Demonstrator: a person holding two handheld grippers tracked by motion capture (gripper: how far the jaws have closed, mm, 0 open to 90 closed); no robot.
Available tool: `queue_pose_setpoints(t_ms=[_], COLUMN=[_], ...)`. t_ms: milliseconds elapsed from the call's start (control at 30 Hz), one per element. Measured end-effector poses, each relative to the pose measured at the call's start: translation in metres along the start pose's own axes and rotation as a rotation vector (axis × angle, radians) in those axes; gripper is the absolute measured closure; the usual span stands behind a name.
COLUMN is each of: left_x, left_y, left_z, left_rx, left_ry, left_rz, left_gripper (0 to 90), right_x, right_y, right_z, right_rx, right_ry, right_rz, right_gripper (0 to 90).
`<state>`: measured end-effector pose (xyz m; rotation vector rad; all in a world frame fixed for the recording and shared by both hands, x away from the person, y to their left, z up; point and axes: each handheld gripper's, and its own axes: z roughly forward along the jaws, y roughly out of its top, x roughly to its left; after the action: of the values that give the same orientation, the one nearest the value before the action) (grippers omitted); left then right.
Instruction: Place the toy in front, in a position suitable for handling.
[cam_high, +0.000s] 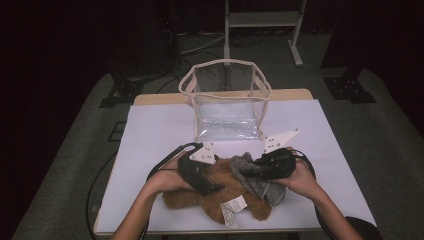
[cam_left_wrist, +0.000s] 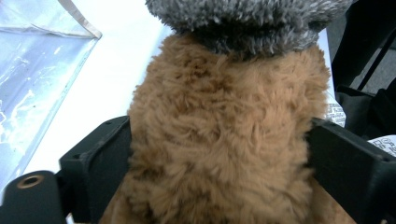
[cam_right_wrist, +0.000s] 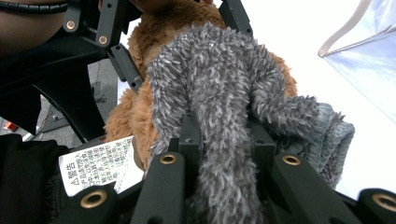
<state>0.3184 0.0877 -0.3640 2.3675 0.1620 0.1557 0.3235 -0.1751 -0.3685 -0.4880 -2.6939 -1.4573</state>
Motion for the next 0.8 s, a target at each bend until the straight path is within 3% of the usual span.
queue_pose_setpoints(t_ms=[67,167,233,333,400,600,700,800], left_x=[-0.002,-0.005,-0.006,-0.006,-0.006,0.001,0.001,0.0], left_y=[0.005,0.012,0.015,0.015,0.018,0.04,0.048,0.048], left_z=[0.006,0.02,0.024,0.018,0.012,0.004,0.011,0.022], left_rx=[0.024,0.1,0.114,0.065,0.017,-0.087,-0.097,-0.096], left_ry=[-0.015,-0.012,0.003,0.031,0.05,0.109,0.107,0.073], left_rz=[0.023,0.05,0.06,0.067,0.061,0.082,0.091,0.089], left_gripper=[8.8,4.3,9.9,38.3,45.9,49.7,49.2,47.0], right_x=[-0.001,0.0,0.0,-0.003,-0.004,-0.002,0.0,0.0], right_y=[0.0,0.001,0.0,-0.001,0.001,0.024,0.032,0.031], right_z=[0.001,0.002,0.002,-0.001,-0.009,-0.039,-0.051,-0.054], right_rx=[-0.004,0.0,0.008,0.0,-0.018,-0.064,-0.067,-0.039], right_ry=[0.005,0.003,-0.009,-0.031,-0.039,-0.124,-0.16,-0.178], right_rz=[0.0,0.0,0.0,0.004,0.01,-0.032,-0.048,-0.053], right_gripper=[72.7,72.7,72.6,72.3,72.3,72.1,72.1,72.0])
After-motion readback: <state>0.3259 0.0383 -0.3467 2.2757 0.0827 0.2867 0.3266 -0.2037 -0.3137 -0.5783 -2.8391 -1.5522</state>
